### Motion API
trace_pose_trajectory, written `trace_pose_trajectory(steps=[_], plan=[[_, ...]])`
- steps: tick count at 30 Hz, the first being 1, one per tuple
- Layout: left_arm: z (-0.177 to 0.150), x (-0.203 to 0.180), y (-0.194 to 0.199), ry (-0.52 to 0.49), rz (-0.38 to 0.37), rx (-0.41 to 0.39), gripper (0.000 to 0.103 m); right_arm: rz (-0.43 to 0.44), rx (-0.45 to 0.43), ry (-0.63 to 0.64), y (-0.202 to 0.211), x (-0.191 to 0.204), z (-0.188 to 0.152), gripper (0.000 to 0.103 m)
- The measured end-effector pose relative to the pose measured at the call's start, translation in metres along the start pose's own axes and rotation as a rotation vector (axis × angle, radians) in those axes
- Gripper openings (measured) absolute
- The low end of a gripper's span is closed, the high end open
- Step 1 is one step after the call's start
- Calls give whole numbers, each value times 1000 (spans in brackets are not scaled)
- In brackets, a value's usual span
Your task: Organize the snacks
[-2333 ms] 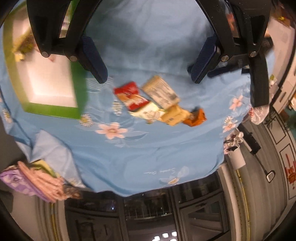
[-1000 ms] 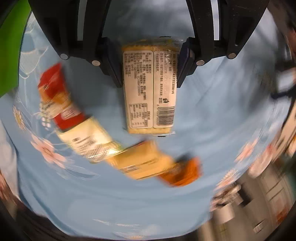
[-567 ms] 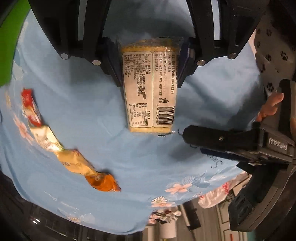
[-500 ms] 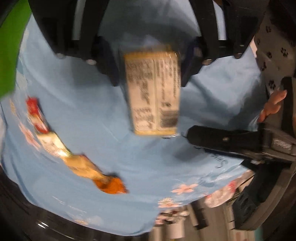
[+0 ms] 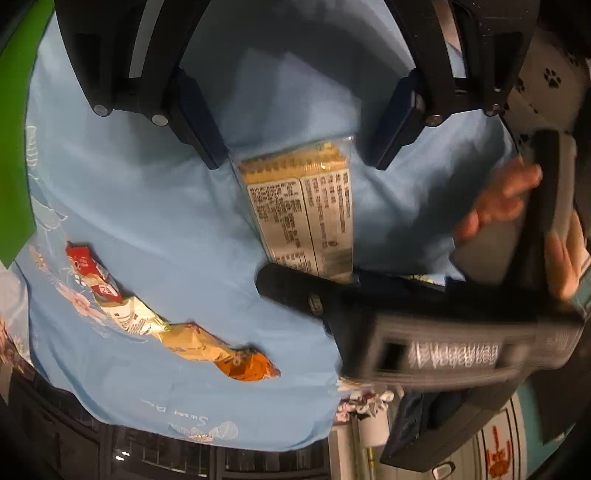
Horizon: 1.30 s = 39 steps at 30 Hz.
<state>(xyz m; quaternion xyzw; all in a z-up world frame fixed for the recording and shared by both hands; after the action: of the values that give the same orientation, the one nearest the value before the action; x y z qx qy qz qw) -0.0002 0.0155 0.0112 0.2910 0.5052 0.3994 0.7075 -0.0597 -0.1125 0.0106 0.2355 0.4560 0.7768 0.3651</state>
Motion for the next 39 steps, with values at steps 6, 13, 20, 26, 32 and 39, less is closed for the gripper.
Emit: trace_pose_trajectory(steps=[6, 13, 20, 26, 32, 39], plan=[[2, 12, 1, 32, 12, 2, 54, -20, -26, -23, -3, 1, 6, 61], [2, 25, 10, 114, -74, 6, 37, -28, -51, -43, 1, 3, 4, 58], [1, 31, 14, 169, -248, 55, 55, 57, -123, -53, 15, 5, 4, 58], [2, 28, 13, 165, -245, 46, 44, 32, -100, -31, 7, 12, 6, 58], [1, 20, 16, 123, -211, 43, 35, 28, -65, -39, -2, 8, 5, 58], [0, -2, 44, 49, -243, -37, 20, 34, -130, -55, 18, 4, 2, 53]])
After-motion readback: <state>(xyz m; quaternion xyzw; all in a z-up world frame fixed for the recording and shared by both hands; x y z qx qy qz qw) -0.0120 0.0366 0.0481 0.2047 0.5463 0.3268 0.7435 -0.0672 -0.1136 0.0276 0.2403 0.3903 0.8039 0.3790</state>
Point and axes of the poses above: each gripper's, at about its wrist camera, not at the fingertips, and y roughly against the way its jaws point, x to its left, z to its top, the point moved 1 cm from there along -y, roughly the way its jaws point, and after that the axes turned 13 degrees about x, right-handed, at the moved point
